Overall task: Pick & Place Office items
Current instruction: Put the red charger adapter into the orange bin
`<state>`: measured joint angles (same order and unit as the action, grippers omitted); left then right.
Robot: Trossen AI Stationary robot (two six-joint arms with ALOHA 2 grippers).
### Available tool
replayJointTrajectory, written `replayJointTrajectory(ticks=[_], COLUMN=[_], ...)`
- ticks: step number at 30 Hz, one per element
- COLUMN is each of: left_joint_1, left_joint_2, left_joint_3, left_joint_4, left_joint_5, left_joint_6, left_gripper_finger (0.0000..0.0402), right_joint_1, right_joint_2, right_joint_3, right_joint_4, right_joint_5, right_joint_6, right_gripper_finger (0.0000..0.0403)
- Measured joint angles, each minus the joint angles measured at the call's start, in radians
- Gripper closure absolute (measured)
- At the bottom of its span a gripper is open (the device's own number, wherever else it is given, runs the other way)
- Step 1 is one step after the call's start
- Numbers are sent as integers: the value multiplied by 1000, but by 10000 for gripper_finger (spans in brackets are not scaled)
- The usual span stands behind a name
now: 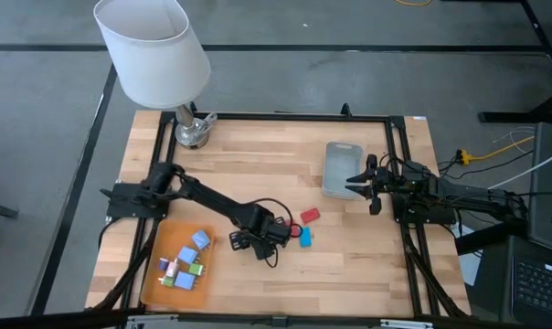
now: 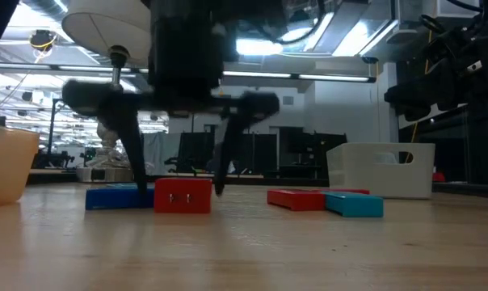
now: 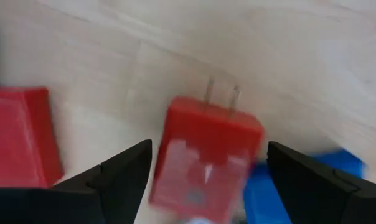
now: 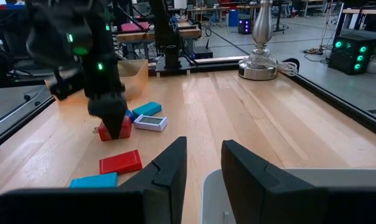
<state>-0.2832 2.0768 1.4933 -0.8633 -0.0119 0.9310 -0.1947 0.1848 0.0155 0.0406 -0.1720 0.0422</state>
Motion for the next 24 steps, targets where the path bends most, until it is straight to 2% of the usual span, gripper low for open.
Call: replayJointTrajectory(ticks=[6,12,18,24], left_joint_1=[-6,-18,-2,47], left_joint_2=[61,65,76,80], left_joint_3=[5,10,82,255], left_joint_4=[0,8,-12,-20], left_joint_5=[5,-51,-64,-17], left_joint_6=[-25,-44,-228,-492], left_gripper_finger=[110,182,192,192], right_joint_1=[0,0,0,0], right_joint_2=[0,0,0,0], right_joint_3=[0,0,0,0], right_joint_4=[0,0,0,0], right_joint_5=[0,0,0,0], right_joint_6=[0,0,0,0], right_gripper_finger=[302,302,302,302])
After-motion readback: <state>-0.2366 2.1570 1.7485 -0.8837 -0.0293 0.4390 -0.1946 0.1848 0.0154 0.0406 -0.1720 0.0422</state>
